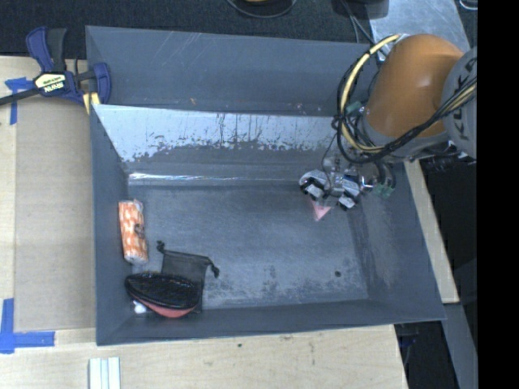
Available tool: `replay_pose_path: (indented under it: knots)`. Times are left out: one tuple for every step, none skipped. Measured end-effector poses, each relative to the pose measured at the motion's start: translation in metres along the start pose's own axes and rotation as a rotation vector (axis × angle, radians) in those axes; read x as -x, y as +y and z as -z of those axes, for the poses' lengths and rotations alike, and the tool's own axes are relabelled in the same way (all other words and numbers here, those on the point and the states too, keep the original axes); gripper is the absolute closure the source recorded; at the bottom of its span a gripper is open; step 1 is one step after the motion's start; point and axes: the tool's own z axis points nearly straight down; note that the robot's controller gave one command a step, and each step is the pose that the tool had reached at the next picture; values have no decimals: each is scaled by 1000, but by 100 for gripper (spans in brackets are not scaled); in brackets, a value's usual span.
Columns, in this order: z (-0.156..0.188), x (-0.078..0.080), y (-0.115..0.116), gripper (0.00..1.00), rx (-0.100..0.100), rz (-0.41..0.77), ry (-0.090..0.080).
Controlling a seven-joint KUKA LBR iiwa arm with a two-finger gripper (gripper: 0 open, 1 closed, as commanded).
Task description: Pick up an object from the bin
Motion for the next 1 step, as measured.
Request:
replay_pose_path:
  knots:
    - [105,16,-22,100,0,-146,-1]
